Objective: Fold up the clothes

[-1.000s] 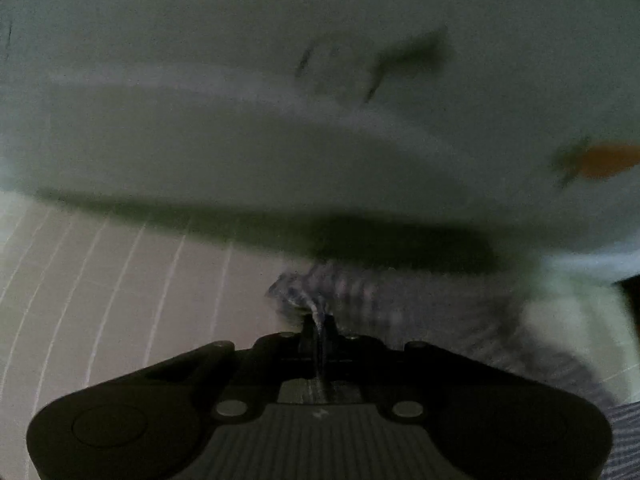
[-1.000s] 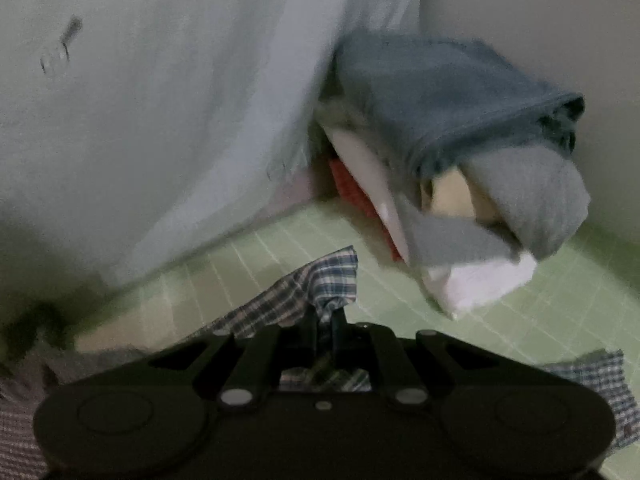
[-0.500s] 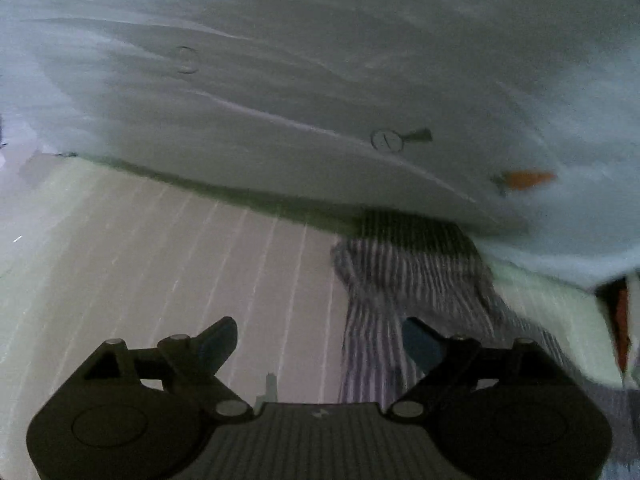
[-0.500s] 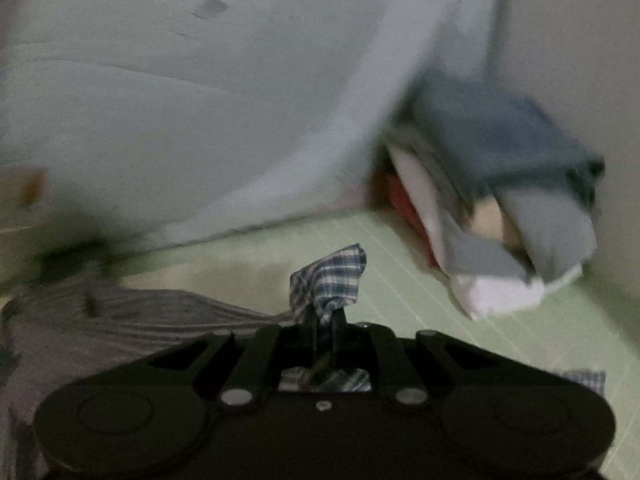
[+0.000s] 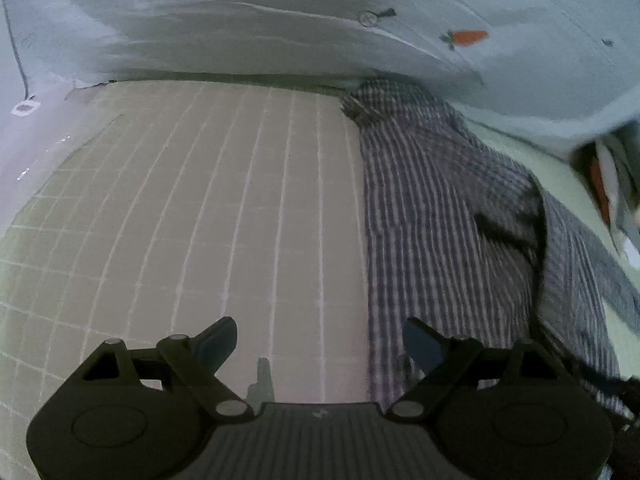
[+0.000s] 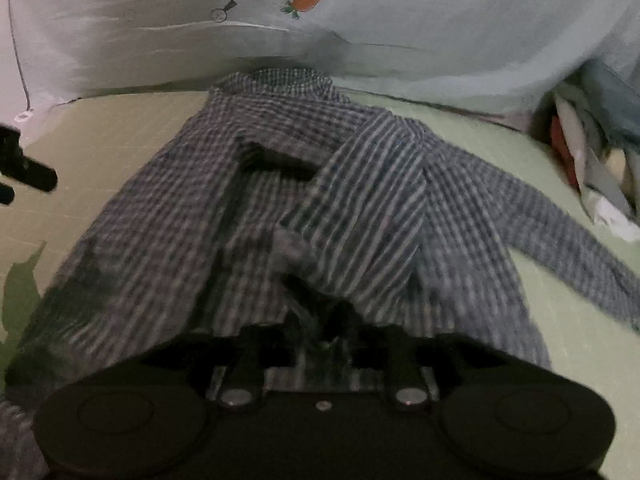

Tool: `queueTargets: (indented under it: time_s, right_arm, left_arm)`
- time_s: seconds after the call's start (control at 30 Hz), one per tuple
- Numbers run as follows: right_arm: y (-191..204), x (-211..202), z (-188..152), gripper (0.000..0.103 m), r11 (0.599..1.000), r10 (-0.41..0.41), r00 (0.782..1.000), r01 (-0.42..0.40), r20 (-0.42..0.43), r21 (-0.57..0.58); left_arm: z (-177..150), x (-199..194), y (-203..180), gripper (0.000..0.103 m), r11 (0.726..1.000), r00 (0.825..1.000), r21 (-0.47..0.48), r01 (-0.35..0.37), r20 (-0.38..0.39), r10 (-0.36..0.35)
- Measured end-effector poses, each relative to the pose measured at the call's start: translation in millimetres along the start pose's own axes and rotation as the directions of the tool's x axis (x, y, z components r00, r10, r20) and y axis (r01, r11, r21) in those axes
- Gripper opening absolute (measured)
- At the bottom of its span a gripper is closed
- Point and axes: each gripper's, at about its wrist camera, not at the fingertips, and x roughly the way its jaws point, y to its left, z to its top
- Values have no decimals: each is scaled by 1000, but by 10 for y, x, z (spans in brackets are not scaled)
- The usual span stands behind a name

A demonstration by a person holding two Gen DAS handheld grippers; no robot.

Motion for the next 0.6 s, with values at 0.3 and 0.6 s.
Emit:
queueTargets:
  time_s: [0.3, 0.6]
  right_arm:
    - [41, -550, -370, 103, 943, -185, 983, 173, 14, 285]
    - [-232, -765, -684, 103, 898, -263, 965, 251, -17, 361]
  left_arm:
    - [-251, -87, 46, 90, 989, 996, 119, 82, -28, -79]
    - [-338, -42, -468, 90, 957, 987, 243, 161, -37, -157]
